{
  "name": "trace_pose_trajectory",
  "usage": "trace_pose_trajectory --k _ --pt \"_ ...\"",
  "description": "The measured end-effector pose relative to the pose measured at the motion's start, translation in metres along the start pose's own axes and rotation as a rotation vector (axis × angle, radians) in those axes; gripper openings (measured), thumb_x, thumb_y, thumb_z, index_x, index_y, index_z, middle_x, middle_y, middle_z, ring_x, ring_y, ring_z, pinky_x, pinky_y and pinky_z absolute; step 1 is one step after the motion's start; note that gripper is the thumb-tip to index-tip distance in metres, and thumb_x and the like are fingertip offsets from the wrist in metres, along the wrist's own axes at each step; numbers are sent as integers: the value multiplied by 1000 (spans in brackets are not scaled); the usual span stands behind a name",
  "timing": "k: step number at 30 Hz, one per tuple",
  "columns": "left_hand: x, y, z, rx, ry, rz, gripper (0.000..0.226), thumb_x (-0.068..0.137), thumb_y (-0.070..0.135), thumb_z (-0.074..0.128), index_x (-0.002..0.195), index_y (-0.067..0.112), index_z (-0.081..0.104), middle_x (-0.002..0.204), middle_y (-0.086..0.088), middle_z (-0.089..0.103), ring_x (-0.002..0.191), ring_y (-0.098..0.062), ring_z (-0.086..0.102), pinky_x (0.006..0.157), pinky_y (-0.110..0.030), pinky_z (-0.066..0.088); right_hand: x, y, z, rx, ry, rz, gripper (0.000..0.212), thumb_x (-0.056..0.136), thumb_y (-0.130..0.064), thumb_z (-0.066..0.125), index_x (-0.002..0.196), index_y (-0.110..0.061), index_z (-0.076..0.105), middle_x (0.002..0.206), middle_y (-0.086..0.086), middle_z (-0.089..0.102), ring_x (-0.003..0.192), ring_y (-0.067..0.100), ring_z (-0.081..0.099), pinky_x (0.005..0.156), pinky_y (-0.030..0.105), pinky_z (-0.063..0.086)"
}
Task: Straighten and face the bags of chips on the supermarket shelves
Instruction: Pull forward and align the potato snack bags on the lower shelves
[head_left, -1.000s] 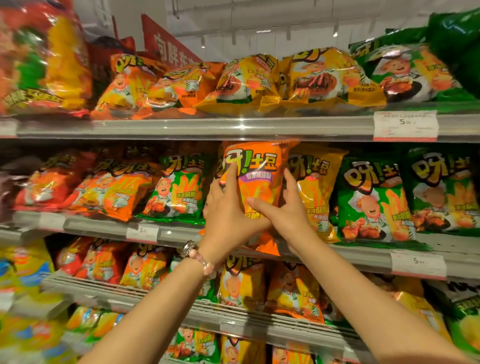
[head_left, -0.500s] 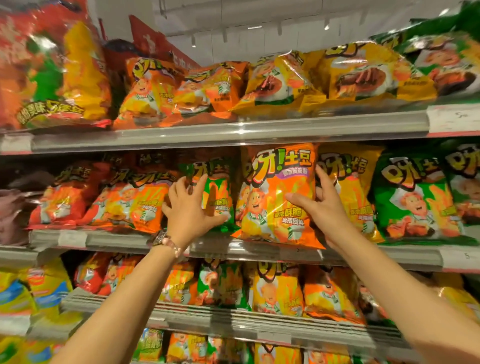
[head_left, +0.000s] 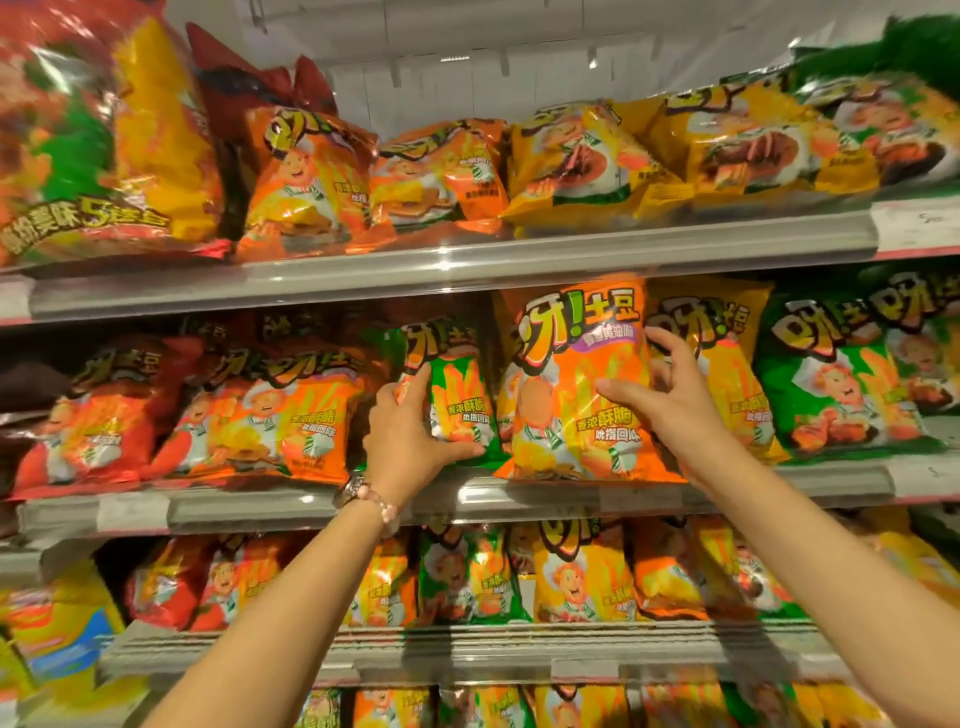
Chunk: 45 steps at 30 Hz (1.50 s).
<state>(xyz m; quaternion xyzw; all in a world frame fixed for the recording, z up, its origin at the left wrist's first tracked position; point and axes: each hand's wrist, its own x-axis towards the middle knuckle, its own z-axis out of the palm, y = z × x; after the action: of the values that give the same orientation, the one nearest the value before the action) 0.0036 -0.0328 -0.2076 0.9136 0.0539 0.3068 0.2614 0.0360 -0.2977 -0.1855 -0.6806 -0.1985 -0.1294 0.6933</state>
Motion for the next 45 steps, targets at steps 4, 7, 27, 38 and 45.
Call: trace_pose_trajectory --k 4,7,27,38,45 --pt "-2 -3 -5 -57 61 50 115 56 55 85 150 31 24 146 -11 30 134 -31 30 105 -52 37 -2 -1 5 -22 35 -5 84 60 -36 83 130 -39 36 124 -2 56 93 6 64 63 24 54" --pt "-2 -5 -18 -69 79 87 114 56 56 84 150 30 24 145 -10 31 133 -30 31 103 -50 39 -3 -4 8 -23 59 2 78 70 -25 80 134 -34 36 122 -2 56 93 5 62 61 23 54" --pt "-24 -55 -111 28 127 145 119 47 57 84 149 31 28 137 -10 37 122 -29 42 99 -46 44 39 10 146 -128 43 -50 72 80 -19 74 140 -15 34 115 0 54 104 18 57 86 31 48" --pt "-32 -65 -113 -52 112 183 120 43 67 74 149 33 30 140 -6 37 127 -26 42 102 -49 42 49 31 162 -447 -115 114 69 89 -31 64 144 -4 33 143 14 46 129 30 46 106 39 39" --pt "-35 -46 -95 -142 99 206 117 44 64 76 148 36 28 142 -2 35 131 -20 36 105 -37 38 23 2 158 -273 -71 48 65 95 -37 53 149 -14 25 152 10 33 137 23 35 108 36 35"
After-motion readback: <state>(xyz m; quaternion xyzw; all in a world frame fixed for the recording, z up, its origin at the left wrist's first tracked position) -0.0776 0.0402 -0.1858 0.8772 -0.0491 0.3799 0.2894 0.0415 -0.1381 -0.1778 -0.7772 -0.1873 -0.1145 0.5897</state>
